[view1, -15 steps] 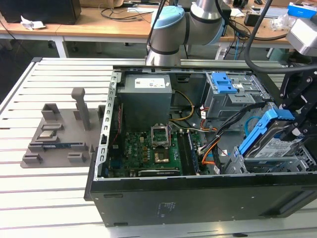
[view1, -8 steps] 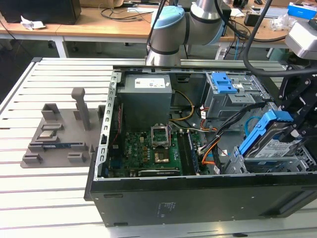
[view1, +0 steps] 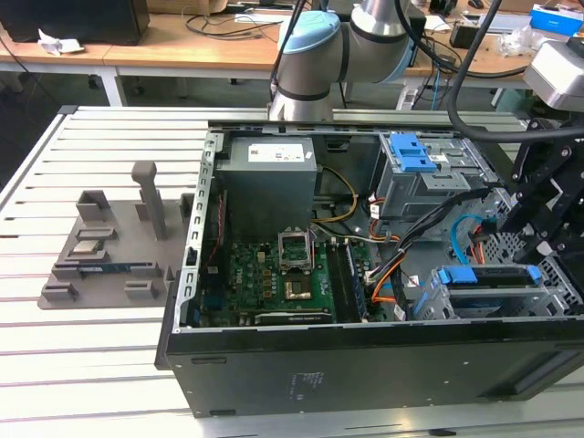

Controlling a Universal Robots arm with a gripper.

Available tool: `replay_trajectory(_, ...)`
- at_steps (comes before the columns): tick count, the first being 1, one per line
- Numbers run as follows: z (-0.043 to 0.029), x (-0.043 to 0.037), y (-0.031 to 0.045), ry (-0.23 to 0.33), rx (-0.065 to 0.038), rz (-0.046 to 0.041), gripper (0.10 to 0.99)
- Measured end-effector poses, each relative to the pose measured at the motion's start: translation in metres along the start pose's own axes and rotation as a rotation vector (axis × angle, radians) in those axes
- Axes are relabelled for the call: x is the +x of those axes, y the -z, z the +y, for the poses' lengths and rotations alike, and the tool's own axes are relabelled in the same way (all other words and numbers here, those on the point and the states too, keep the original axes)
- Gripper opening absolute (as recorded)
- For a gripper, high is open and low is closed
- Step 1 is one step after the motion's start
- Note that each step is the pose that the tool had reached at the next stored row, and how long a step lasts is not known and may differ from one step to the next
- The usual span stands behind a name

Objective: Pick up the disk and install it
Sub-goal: 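Insert the disk into the insertion slot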

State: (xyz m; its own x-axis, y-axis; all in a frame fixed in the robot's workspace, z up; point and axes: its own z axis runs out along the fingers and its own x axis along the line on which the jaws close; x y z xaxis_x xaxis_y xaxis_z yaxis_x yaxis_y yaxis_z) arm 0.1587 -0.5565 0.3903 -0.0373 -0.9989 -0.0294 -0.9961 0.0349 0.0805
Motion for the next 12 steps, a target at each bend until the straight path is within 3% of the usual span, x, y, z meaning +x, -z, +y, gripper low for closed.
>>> replay_trajectory(2,0.0,0.0,0.0,0.0,0.0,0.0001,0.42)
replay_trajectory(4,0.0,0.0,0.0,0.0,0.0,0.0001,0.294)
replay_trajectory(5,0.0,0.0,0.0,0.0,0.0,0.0001,0.173)
replay_trajectory(6,0.0,0.0,0.0,0.0,0.0,0.0002,0.114)
replay_trajectory(12,0.0,0.0,-0.0002,0.0,0.0,0.0001,0.106)
